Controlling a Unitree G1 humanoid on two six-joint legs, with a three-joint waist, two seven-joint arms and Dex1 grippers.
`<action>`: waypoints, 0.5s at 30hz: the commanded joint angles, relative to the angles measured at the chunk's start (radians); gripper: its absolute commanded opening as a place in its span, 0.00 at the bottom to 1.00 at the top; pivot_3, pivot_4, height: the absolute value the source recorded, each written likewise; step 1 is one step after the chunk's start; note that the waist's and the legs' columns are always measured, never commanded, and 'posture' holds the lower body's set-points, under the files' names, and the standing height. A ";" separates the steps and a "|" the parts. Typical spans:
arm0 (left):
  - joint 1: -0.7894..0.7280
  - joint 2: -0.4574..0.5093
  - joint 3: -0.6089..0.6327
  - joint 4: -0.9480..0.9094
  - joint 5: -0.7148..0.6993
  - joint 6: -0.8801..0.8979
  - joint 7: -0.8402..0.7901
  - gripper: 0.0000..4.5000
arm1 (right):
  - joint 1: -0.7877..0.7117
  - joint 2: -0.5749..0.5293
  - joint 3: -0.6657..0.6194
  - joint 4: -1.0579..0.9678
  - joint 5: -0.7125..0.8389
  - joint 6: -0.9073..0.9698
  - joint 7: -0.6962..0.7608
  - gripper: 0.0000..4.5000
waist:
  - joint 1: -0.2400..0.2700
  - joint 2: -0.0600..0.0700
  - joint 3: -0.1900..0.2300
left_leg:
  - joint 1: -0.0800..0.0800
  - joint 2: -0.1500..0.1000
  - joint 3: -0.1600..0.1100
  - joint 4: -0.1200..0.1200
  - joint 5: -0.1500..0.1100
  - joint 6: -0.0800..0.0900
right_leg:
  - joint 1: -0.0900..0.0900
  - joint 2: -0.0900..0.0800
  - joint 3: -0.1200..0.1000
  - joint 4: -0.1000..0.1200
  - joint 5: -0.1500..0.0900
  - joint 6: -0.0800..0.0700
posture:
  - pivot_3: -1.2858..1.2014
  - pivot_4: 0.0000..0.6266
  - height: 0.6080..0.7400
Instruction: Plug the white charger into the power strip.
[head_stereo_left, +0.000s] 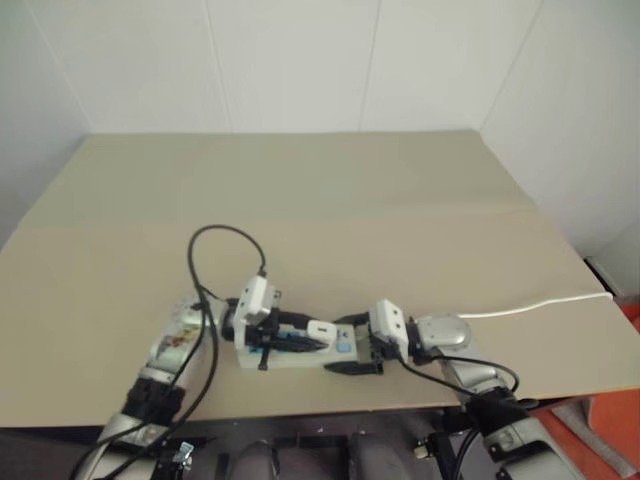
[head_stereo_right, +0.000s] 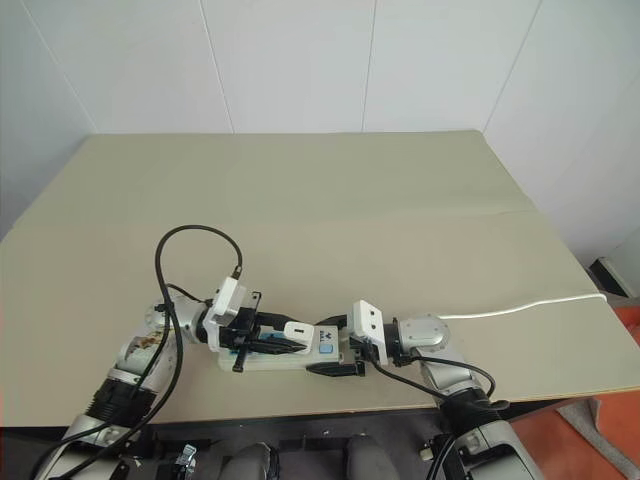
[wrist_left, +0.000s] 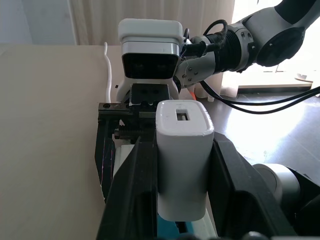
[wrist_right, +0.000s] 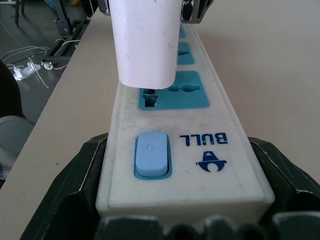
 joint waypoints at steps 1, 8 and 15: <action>-0.003 0.001 -0.007 -0.003 0.008 -0.004 0.006 0.22 | 0.021 -0.007 0.024 0.031 -0.033 0.030 -0.012 0.77 | 0.000 0.000 0.000 | 0.000 0.000 0.000 0.000 0.000 0.000 | 0.000 0.000 0.000 0.000 0.000 0.000 | 0.52 0.24 1.00; 0.001 0.009 -0.014 0.005 0.026 0.000 0.016 0.22 | 0.021 -0.008 0.023 0.029 -0.032 0.032 -0.012 0.77 | 0.000 0.000 0.000 | 0.000 0.000 0.000 -0.001 0.000 0.000 | 0.000 0.000 0.000 0.000 0.000 0.000 | 0.52 0.24 1.00; 0.017 0.054 -0.012 0.013 0.031 0.011 -0.006 0.22 | 0.022 -0.009 0.021 0.026 -0.031 0.035 -0.015 0.77 | -0.003 0.000 0.000 | 0.000 0.000 0.000 -0.002 0.000 0.000 | 0.000 0.000 0.000 -0.001 0.000 0.000 | 0.52 0.24 1.00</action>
